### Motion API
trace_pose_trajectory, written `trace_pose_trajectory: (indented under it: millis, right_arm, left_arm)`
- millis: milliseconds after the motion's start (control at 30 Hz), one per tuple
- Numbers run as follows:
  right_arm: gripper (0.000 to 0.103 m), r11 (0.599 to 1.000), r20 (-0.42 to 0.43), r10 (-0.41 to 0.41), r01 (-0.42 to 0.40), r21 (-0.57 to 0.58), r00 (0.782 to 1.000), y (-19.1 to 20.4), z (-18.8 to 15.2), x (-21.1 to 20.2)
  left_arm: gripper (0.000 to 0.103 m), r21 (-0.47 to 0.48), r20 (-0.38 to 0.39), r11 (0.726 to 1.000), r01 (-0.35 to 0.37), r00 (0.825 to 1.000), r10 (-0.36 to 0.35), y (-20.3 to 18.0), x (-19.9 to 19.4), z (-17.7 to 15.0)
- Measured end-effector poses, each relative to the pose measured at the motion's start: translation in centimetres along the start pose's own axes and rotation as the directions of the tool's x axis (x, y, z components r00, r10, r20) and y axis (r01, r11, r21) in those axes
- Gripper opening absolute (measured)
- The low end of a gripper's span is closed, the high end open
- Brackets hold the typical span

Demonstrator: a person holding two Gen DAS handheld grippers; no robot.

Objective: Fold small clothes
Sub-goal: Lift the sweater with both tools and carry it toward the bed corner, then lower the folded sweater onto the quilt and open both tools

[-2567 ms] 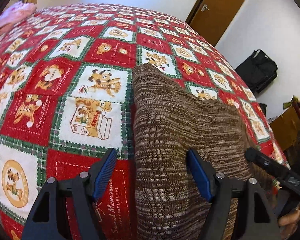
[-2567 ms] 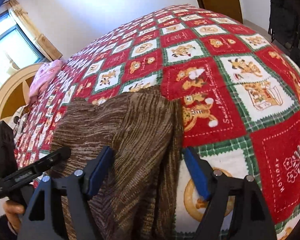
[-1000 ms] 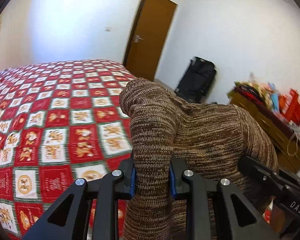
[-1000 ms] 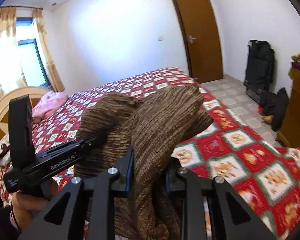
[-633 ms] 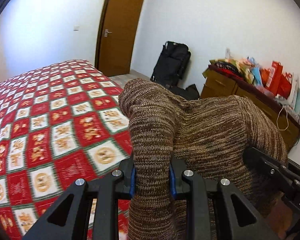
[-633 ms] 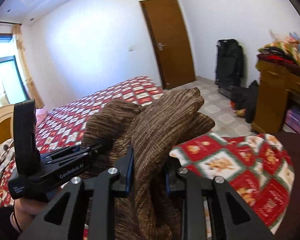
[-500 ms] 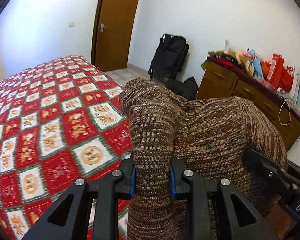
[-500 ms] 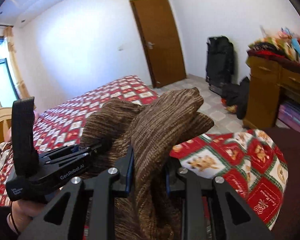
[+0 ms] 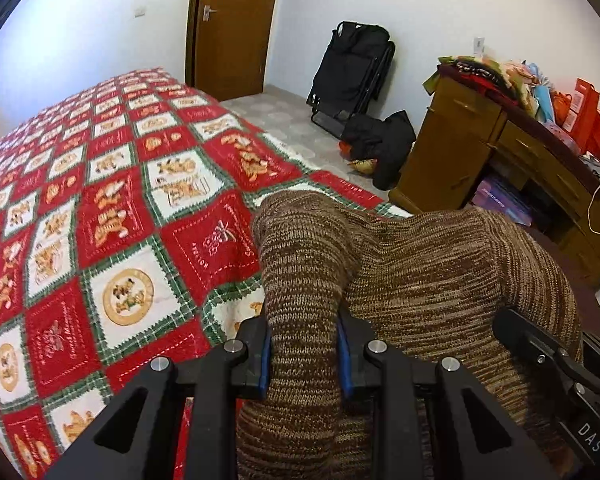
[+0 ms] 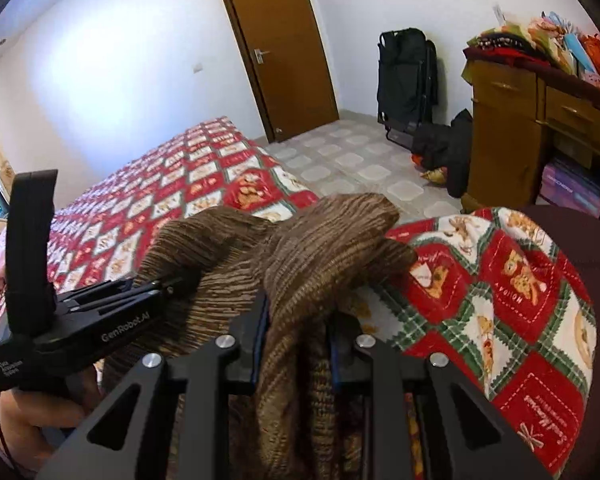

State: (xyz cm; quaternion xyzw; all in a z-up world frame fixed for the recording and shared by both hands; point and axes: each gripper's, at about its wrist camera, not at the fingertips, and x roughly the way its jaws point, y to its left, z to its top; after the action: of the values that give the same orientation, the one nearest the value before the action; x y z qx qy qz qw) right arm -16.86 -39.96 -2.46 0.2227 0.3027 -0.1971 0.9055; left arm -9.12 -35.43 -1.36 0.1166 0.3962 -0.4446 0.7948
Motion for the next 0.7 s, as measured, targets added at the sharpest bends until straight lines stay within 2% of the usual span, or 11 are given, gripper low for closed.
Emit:
trace_pose_trajectory:
  millis: [167,267,333,367,433,500,600,667,700]
  right_arm:
    - [0.027,1.0,-0.018,0.009,-0.009,0.018,1.0,-0.8,-0.2,0.7]
    - [0.028,0.995,-0.034,0.06,-0.057,0.08,0.998,-2.2,-0.1,1.2]
    - [0.028,0.988,-0.039,0.094,-0.088,0.127,0.995,-2.9,-0.2,1.2]
    - [0.028,0.988,-0.042,0.094,-0.088,0.126,0.995,-2.9,-0.3,1.1]
    - [0.031,0.99,-0.046,0.08,-0.074,0.119,0.996,-2.6,-0.4,0.3]
    - [0.032,0.99,-0.041,0.072,-0.067,0.121,0.997,-2.4,-0.8,-0.8]
    - [0.034,0.992,-0.015,0.029,-0.027,0.12,0.999,-1.8,-1.2,-3.2]
    - [0.035,0.994,0.027,-0.053,0.05,0.095,0.998,-0.7,-1.4,-5.2]
    - [0.035,0.993,0.064,-0.099,0.094,0.077,0.993,0.4,-1.7,-6.6]
  left_arm:
    - [0.032,-0.021,-0.007,1.0,-0.003,1.0,0.003,0.2,0.8,-0.1]
    - [0.044,-0.018,-0.019,1.0,-0.006,1.0,0.006,0.4,1.6,-0.5]
    - [0.059,-0.051,-0.015,0.999,0.004,1.0,-0.005,1.3,1.7,-0.7]
    - [0.06,-0.08,-0.02,0.997,0.022,1.0,-0.023,1.9,1.5,-0.6]
    - [0.061,-0.139,-0.044,0.987,0.076,0.996,-0.082,3.2,0.7,-0.5]
    - [0.061,-0.143,-0.052,0.986,0.08,0.995,-0.089,4.0,-0.7,-0.7]
    - [0.064,-0.118,-0.025,0.992,0.047,0.998,-0.05,4.7,-3.1,-1.6]
    - [0.066,-0.116,-0.005,0.993,0.009,1.0,-0.009,5.1,-4.4,-2.3]
    - [0.066,-0.122,0.005,0.992,-0.033,0.999,0.034,5.2,-5.2,-2.9]
